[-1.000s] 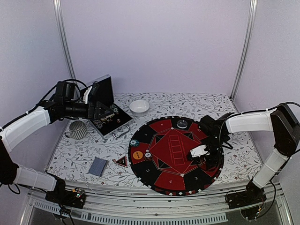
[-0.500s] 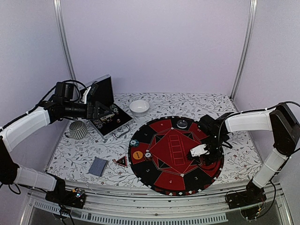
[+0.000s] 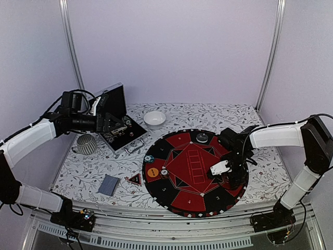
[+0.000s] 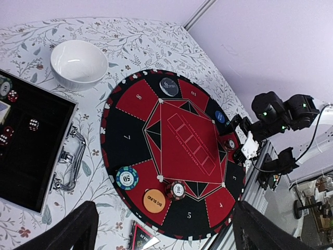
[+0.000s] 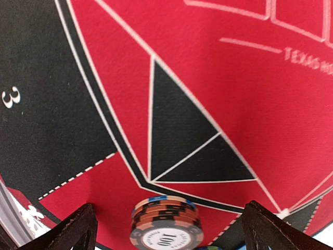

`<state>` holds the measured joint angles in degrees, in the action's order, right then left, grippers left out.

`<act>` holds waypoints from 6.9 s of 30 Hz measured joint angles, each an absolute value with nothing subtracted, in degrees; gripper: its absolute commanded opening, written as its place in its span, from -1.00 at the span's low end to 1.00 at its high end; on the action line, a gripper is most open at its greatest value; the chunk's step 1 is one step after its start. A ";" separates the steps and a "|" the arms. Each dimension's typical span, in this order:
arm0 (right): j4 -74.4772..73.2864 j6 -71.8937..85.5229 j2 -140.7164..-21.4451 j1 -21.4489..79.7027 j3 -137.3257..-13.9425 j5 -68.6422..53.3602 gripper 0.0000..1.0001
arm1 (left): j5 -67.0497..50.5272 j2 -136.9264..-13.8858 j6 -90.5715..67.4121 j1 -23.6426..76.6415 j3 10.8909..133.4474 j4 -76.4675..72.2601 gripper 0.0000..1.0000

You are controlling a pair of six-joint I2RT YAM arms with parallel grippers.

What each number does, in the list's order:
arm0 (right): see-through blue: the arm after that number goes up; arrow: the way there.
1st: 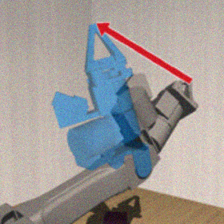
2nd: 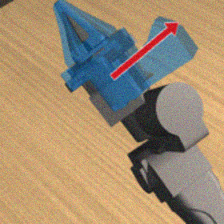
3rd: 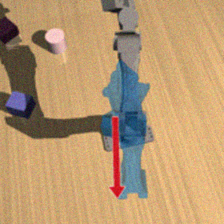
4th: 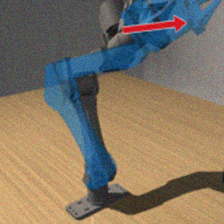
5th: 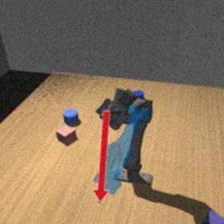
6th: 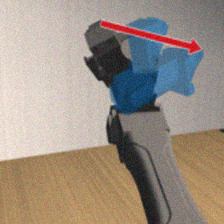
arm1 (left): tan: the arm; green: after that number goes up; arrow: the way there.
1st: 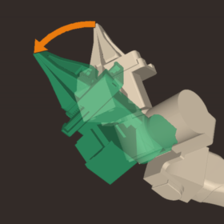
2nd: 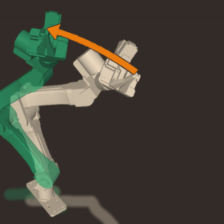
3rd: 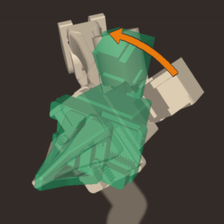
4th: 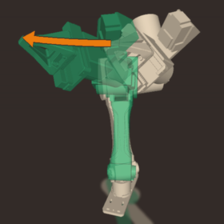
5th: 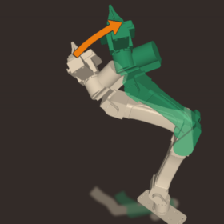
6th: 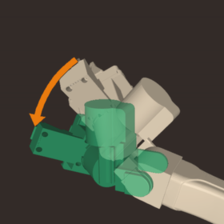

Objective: Distribute texas hold em gaming equipment
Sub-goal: Adjust the poker chips pile in the small blind area, then pick up the face-down deck piles from the corner of the board, then pass from the left arm to the right

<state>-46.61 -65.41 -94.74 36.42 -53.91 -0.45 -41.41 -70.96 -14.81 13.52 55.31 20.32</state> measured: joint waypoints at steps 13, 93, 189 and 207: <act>-34.33 -57.47 -80.71 40.01 -63.33 -1.48 0.98 | -32.29 -70.85 -14.28 13.58 54.37 20.18 0.78; -23.07 -7.53 -70.19 38.06 -58.61 -7.90 0.98 | -0.86 -86.02 -34.46 40.12 43.07 48.77 0.59; 24.93 45.10 -110.34 50.54 -62.30 -62.35 -0.95 | 15.16 -94.48 -6.92 70.74 82.32 63.90 0.70; 24.40 45.30 -99.68 49.12 -62.41 -64.03 -0.96 | 14.17 -49.84 4.99 70.04 33.63 -0.43 0.96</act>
